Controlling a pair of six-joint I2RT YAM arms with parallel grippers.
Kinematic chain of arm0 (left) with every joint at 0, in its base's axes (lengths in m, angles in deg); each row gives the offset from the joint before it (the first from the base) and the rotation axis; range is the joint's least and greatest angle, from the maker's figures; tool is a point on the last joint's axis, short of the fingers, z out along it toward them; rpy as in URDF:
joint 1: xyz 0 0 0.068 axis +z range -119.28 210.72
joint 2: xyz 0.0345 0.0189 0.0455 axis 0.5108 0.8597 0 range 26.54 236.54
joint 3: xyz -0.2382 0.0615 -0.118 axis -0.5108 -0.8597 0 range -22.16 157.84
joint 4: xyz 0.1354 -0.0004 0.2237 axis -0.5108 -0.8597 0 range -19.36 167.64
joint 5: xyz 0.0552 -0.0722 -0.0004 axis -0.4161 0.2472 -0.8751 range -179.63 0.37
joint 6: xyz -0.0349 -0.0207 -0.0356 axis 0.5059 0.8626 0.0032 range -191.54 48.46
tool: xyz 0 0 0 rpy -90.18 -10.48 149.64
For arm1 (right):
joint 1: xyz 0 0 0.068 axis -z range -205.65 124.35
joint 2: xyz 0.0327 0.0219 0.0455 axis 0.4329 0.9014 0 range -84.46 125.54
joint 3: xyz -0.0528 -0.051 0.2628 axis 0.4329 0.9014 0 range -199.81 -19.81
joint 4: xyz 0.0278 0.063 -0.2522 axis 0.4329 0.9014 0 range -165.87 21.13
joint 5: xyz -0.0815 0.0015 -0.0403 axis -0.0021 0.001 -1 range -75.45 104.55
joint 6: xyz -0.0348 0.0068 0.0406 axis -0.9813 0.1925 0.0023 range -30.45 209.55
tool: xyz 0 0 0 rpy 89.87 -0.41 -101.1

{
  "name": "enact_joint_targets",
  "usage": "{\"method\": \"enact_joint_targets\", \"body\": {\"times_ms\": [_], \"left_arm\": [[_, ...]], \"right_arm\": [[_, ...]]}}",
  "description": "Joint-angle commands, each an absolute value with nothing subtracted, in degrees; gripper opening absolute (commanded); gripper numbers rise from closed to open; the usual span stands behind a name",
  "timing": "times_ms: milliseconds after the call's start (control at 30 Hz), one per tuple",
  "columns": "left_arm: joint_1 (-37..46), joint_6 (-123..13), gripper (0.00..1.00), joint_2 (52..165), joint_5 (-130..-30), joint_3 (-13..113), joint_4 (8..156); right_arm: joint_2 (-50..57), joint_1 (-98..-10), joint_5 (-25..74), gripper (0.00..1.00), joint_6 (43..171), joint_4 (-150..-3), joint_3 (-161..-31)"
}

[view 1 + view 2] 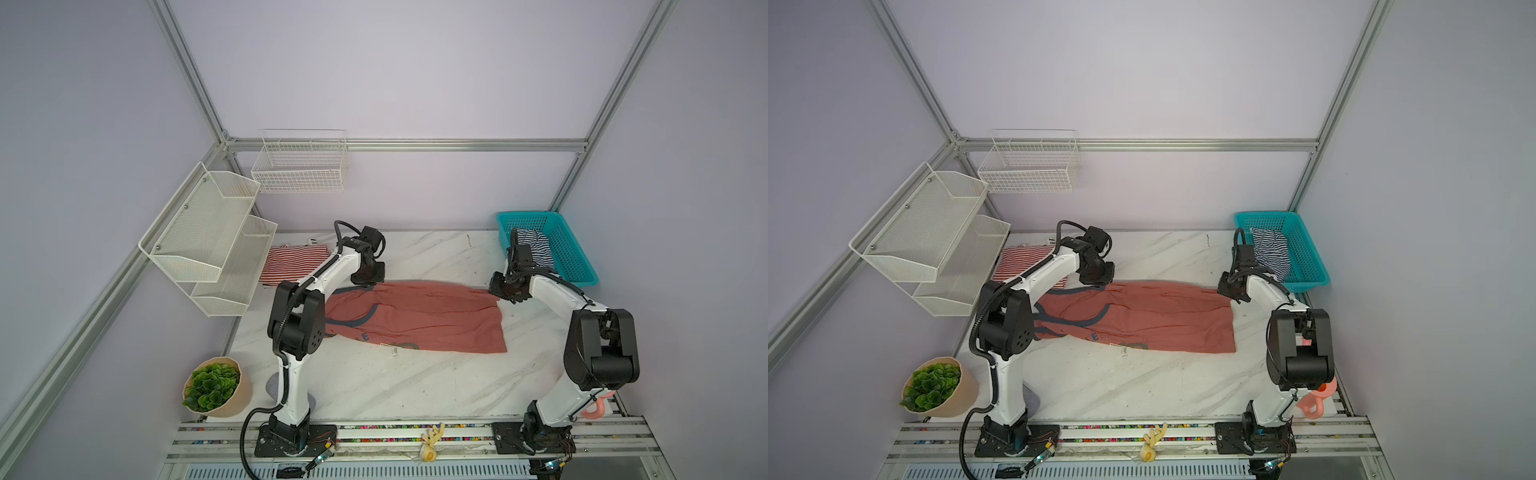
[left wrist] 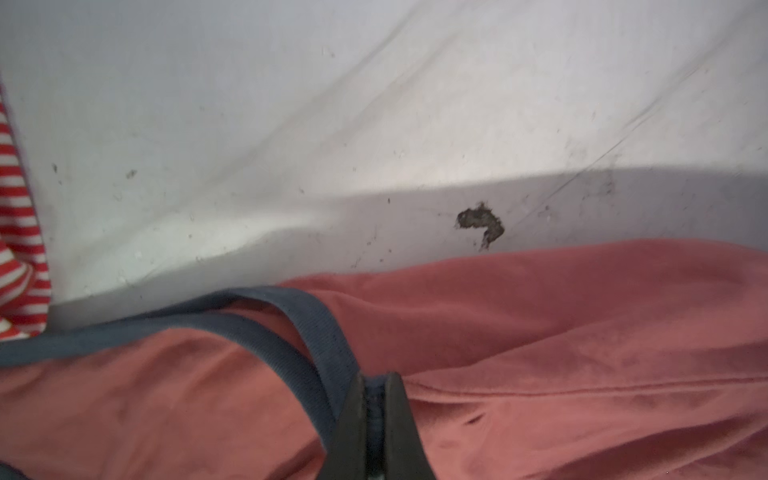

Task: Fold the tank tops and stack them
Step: 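Pull the gripped far edge toward the robot with both grippers, then open both grippers and raise them off the tank top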

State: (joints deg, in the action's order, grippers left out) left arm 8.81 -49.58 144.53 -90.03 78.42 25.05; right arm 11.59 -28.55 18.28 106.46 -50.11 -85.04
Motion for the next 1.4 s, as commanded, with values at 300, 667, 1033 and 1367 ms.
{"method": "enact_joint_targets", "body": {"times_ms": [300, 667, 1033, 1367], "left_arm": [[6.64, -45.89, 0.0, 135.31, -93.73, 64.56, 27.15], [5.67, -44.39, 0.25, 132.68, -95.93, 59.28, 25.06], [5.89, -43.98, 0.34, 126.41, -106.41, 64.85, 17.41], [15.11, -45.34, 0.35, 137.84, -107.99, 75.99, 15.62]], "right_arm": [[5.53, -28.38, 17.37, 0.0, 108.29, -50.24, -77.8], [5.08, -28.38, 14.47, 0.19, 109.2, -47.17, -76.09], [-0.21, -28.57, 10.78, 0.33, 111.35, -42.53, -79.68], [4.5, -37.02, 16.56, 0.33, 113.69, -48.8, -84.05]]}}
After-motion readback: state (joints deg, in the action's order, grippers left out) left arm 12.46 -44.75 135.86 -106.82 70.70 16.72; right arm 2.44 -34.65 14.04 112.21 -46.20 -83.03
